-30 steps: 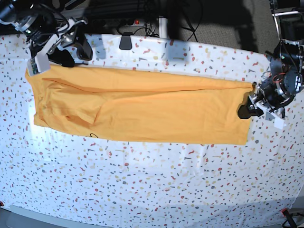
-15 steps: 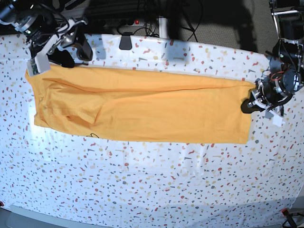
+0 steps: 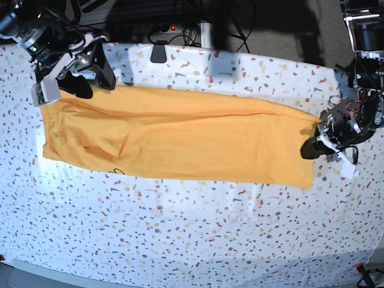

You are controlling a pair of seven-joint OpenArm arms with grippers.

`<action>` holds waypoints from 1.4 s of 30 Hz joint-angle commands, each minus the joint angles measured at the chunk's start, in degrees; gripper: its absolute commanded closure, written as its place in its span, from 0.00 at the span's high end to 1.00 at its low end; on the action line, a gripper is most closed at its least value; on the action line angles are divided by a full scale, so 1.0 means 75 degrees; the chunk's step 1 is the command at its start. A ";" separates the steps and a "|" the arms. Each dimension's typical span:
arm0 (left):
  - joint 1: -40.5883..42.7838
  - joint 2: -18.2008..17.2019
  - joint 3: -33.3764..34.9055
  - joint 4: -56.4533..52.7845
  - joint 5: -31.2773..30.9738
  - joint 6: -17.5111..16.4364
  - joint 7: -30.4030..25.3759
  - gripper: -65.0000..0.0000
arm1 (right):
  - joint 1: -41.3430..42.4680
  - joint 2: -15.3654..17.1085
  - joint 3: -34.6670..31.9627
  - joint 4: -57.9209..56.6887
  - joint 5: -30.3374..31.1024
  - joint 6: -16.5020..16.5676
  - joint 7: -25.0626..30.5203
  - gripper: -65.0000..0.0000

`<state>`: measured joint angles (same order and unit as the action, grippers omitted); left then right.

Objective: Fold the T-shirt properly
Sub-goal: 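Release the shirt and raise both grippers away from the strip, then grasp the middle of the folded strip with the left gripper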

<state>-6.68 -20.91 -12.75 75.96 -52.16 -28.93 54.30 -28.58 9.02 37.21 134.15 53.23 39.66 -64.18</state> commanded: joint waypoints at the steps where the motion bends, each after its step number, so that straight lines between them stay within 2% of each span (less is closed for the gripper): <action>1: -0.0143 -0.0038 -0.0038 0.0370 -0.0105 -0.0070 -0.0108 0.00 | 0.0044 0.0044 0.0035 0.0114 0.0268 0.0045 0.0152 0.50; 4: -0.0140 0.0391 -0.0038 0.0947 0.0134 -0.0064 0.0108 0.00 | 0.0172 0.0041 0.0035 0.0114 0.0580 0.0045 0.0152 0.50; 10: -0.0096 0.1778 -0.0003 0.1134 0.0248 -0.0070 0.0650 0.00 | 0.0425 0.0003 0.0035 0.0114 0.0854 0.0045 0.0140 0.50; 16: -0.0085 0.3005 0.0597 0.1134 0.1151 -0.0064 0.0484 0.00 | 0.0466 0.0003 0.0035 0.0114 0.0857 0.0045 0.0114 0.50; 20: -0.0082 0.3515 0.1367 0.1134 0.1988 -0.0061 -0.0210 0.00 | 0.0466 0.0003 0.0035 0.0114 0.0857 0.0045 0.0114 0.50; 23: -0.0085 0.3710 0.2046 0.1134 0.2579 -0.0038 -0.0697 0.00 | 0.0466 0.0003 0.0035 0.0114 0.0857 0.0045 0.0114 0.50; 27: -0.0085 0.3716 0.2952 0.1134 0.3238 0.0493 -0.1172 0.00 | 0.0466 0.0003 0.0035 0.0114 0.0863 0.0045 0.0111 0.50; 30: -0.0087 0.3716 0.3541 0.1134 0.4080 0.0615 -0.1329 0.00 | 0.0466 0.0003 0.0035 0.0114 0.0944 0.0045 0.0085 0.50; 33: -0.0087 0.3716 0.3995 0.1134 0.4634 0.0994 -0.1440 0.00 | 0.0466 0.0003 0.0035 0.0114 0.0944 0.0045 0.0085 0.50; 35: -0.0087 0.3716 0.4164 0.1134 0.4712 0.1221 -0.1577 0.00 | 0.0466 0.0003 0.0035 0.0114 0.0941 0.0045 0.0085 0.50; 41: -0.0181 0.3716 0.4363 0.1134 0.4759 0.1227 -0.1655 0.00 | 0.0466 0.0003 0.0035 0.0114 0.0938 0.0045 0.0020 0.50; 42: -0.0195 0.3716 0.4366 0.1134 0.4753 0.1230 -0.1655 0.12 | 0.0466 0.0003 0.0035 0.0114 0.0938 0.0045 0.0020 0.50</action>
<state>-6.85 6.37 19.84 83.48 -15.88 -19.42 43.44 -25.08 8.71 37.21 134.15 58.72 39.66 -65.08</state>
